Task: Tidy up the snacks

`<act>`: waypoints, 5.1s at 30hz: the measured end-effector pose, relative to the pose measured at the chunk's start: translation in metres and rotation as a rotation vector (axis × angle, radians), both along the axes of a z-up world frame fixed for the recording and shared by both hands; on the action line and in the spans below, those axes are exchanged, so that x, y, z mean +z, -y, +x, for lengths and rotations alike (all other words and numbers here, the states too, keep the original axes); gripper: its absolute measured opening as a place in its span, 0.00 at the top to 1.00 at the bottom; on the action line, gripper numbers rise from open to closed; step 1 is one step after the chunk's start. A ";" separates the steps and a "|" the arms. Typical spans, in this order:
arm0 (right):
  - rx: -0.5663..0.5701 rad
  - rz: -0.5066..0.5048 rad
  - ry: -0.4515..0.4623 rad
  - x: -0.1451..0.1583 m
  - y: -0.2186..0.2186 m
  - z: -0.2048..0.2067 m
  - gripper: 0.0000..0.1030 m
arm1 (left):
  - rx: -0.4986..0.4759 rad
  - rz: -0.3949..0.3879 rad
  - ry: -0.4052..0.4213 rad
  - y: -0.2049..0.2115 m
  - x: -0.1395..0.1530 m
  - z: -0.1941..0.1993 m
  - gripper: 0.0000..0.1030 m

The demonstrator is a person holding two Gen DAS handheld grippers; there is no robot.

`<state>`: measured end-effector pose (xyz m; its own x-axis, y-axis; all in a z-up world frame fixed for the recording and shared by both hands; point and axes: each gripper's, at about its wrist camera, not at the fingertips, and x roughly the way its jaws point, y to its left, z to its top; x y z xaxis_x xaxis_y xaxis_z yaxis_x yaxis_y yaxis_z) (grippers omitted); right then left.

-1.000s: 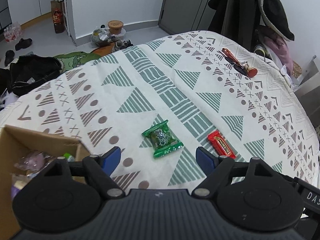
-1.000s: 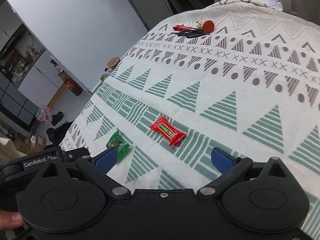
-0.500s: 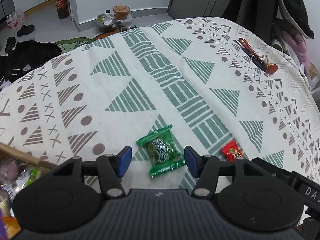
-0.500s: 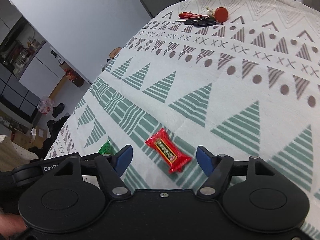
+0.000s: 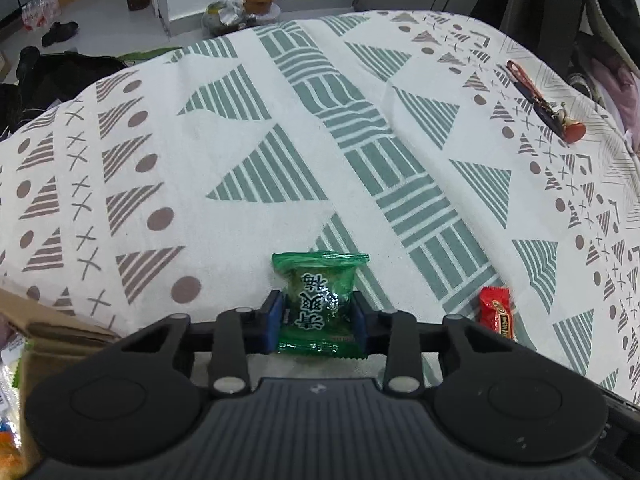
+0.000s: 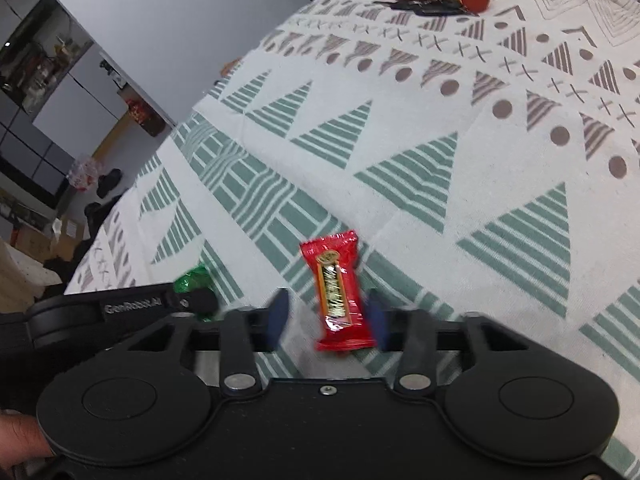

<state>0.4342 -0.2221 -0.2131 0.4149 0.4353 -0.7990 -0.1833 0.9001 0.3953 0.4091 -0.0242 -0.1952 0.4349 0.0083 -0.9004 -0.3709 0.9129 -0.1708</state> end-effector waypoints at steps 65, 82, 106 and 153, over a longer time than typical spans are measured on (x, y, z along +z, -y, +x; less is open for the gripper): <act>0.029 0.139 0.189 0.149 -0.063 -0.175 0.81 | 0.012 0.003 0.235 -0.093 0.167 -0.203 0.70; 0.113 0.119 0.164 0.141 -0.125 -0.186 0.81 | 0.101 -0.028 0.212 -0.152 0.152 -0.220 0.70; 0.163 0.050 0.125 0.137 -0.179 -0.187 0.45 | 0.174 0.009 0.165 -0.197 0.143 -0.216 0.27; 0.079 -0.040 0.358 0.214 -0.081 -0.295 0.00 | -0.004 0.064 0.296 -0.123 0.222 -0.317 0.00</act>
